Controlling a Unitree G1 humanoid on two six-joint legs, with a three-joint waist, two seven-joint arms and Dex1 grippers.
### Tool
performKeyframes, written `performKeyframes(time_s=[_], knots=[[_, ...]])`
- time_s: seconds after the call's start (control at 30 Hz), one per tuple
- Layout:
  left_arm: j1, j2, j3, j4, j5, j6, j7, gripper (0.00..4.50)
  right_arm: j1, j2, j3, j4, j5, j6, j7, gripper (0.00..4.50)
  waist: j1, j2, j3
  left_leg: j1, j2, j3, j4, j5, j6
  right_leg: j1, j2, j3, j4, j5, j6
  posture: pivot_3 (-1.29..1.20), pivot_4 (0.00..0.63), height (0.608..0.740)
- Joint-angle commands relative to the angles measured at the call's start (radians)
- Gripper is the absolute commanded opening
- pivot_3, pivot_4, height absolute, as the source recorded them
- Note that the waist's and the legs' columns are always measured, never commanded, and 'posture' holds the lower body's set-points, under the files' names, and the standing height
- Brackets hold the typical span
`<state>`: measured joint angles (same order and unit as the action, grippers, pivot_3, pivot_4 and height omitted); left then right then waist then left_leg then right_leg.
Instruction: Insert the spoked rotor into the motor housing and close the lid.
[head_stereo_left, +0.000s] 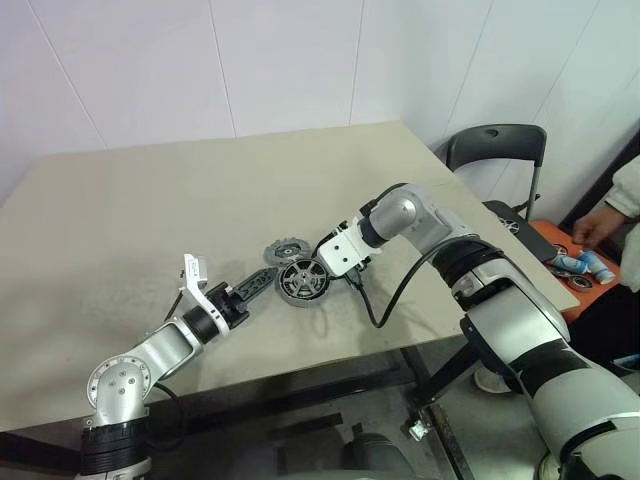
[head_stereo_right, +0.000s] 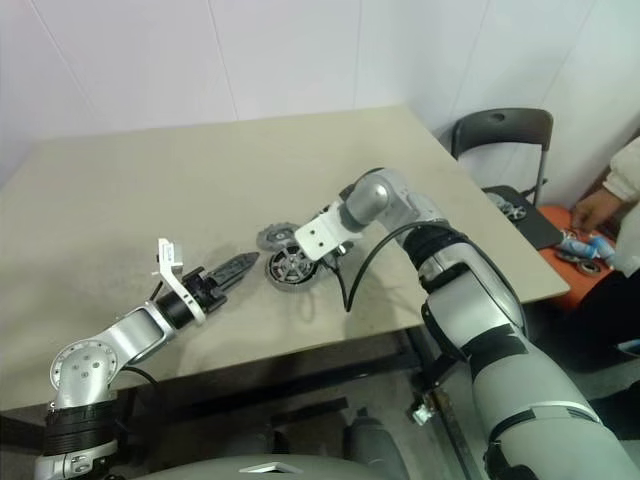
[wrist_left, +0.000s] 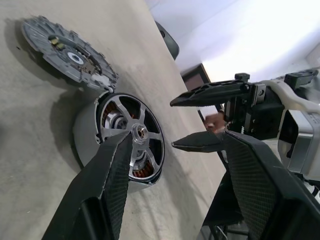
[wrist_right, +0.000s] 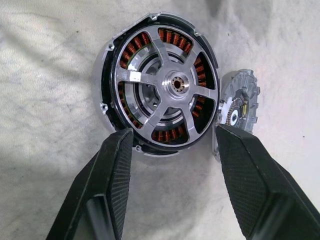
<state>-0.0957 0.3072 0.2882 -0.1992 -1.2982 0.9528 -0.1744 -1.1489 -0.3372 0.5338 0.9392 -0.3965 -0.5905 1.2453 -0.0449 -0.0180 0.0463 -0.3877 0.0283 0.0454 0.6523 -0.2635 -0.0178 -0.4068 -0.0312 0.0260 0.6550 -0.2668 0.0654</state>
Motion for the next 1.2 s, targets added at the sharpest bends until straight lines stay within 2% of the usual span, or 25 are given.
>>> performKeyframes(time_s=[0.03,0.13,0.2,0.33,0.43,0.57,0.7,0.77,0.87,0.93,1.03,1.13,1.2], knots=[[-0.017,0.0,0.002,-0.021,-0.009,-0.008,-0.011,3.04,-0.025,-0.015,-0.06,-0.094,0.093,0.099,0.083,2.73,0.001,0.0,0.0,0.0,0.0,0.0,0.0,0.0,0.0,0.0,0.0,0.0,0.0,0.0,0.0,0.0,0.0,0.74],[-0.007,0.004,0.012,-0.034,-0.02,-0.007,-0.007,3.04,-0.034,-0.032,-0.137,-0.234,0.217,0.317,0.19,2.73,0.001,0.0,0.0,0.0,0.0,0.0,0.0,0.0,0.0,0.0,0.0,0.0,0.0,0.0,0.0,0.0,0.0,0.74],[0.004,0.012,0.026,-0.047,-0.033,-0.008,-0.011,3.04,-0.004,-0.078,-0.201,-0.405,0.321,0.547,0.262,2.73,0.004,0.0,0.0,-0.001,0.0,-0.001,0.0,0.0,0.0,0.0,-0.001,0.0,0.0,0.0,0.0,0.0,0.0,0.74],[0.013,0.034,0.072,-0.051,-0.065,-0.021,-0.021,3.04,0.13,-0.184,-0.306,-0.723,0.474,0.957,0.27,2.73,0.022,-0.002,-0.001,-0.002,0.0,-0.003,0.0,0.0,0.0,0.0,-0.004,-0.002,-0.002,0.0,-0.001,0.0,0.0,0.74],[0.007,0.063,0.117,-0.034,-0.078,-0.034,-0.037,3.04,0.25,-0.222,-0.426,-0.897,0.587,1.236,0.168,2.14,0.028,-0.002,-0.001,-0.002,-0.001,-0.003,0.0,0.0,0.0,-0.001,-0.006,-0.002,-0.002,-0.002,-0.004,0.0,0.0,0.74],[-0.028,0.12,0.192,-0.006,-0.133,-0.042,-0.023,3.04,0.433,-0.201,-0.594,-1.076,0.658,1.497,-0.075,0.8,0.029,-0.001,-0.001,-0.003,-0.002,-0.002,-0.001,0.0,0.0,-0.003,-0.008,-0.002,-0.001,-0.003,-0.008,0.0,0.0,0.74],[-0.052,0.191,0.237,0.018,-0.201,-0.021,-0.027,3.04,0.612,-0.118,-0.795,-1.245,0.748,1.705,-0.283,0.8,0.031,-0.001,-0.001,-0.003,-0.002,-0.001,-0.002,0.0,0.0,-0.003,-0.009,-0.002,-0.003,-0.004,-0.008,0.0,0.0,0.74],[-0.052,0.225,0.243,0.04,-0.224,0.002,-0.042,3.04,0.687,-0.091,-0.836,-1.308,0.757,1.736,-0.367,0.8,0.03,-0.001,-0.001,-0.004,-0.003,0.0,-0.003,0.0,0.0,-0.003,-0.009,-0.002,-0.003,-0.004,-0.008,0.0,0.0,0.74],[-0.048,0.267,0.208,0.072,-0.198,0.04,-0.078,3.04,0.769,-0.073,-0.811,-1.332,0.702,1.673,-0.5,0.8,0.027,-0.001,-0.001,-0.004,-0.003,0.0,-0.003,0.0,0.0,-0.003,-0.009,-0.002,-0.004,-0.004,-0.008,0.0,0.0,0.74],[-0.064,0.272,0.177,0.088,-0.186,0.057,-0.09,3.04,0.795,-0.093,-0.71,-1.283,0.552,1.529,-0.65,0.8,0.025,0.0,-0.001,-0.003,-0.003,0.001,-0.003,0.0,0.0,-0.003,-0.008,-0.002,-0.003,-0.004,-0.007,0.0,0.0,0.74],[-0.096,0.254,0.125,0.069,-0.192,0.072,-0.095,3.04,0.81,-0.042,-0.642,-1.35,0.553,1.456,-0.701,0.8,0.025,-0.001,-0.001,-0.003,-0.002,0.002,0.0,0.0,0.001,-0.002,-0.003,-0.001,-0.003,-0.004,-0.007,0.0,0.0,0.74],[-0.09,0.249,0.073,0.049,-0.141,0.078,-0.103,3.04,0.823,-0.003,-0.635,-1.376,0.592,1.443,-0.718,1.41,0.025,-0.001,-0.001,-0.003,-0.001,0.001,0.0,0.0,0.001,-0.002,0.002,0.0,-0.003,-0.003,-0.006,0.0,0.0,0.74],[-0.077,0.246,0.048,0.036,-0.115,0.081,-0.115,3.04,0.844,0.003,-0.631,-1.366,0.605,1.444,-0.725,2.05,0.026,-0.001,-0.001,-0.003,-0.001,0.001,-0.001,0.0,0.001,-0.002,0.004,0.0,-0.003,-0.002,-0.003,0.0,0.0,0.74]])
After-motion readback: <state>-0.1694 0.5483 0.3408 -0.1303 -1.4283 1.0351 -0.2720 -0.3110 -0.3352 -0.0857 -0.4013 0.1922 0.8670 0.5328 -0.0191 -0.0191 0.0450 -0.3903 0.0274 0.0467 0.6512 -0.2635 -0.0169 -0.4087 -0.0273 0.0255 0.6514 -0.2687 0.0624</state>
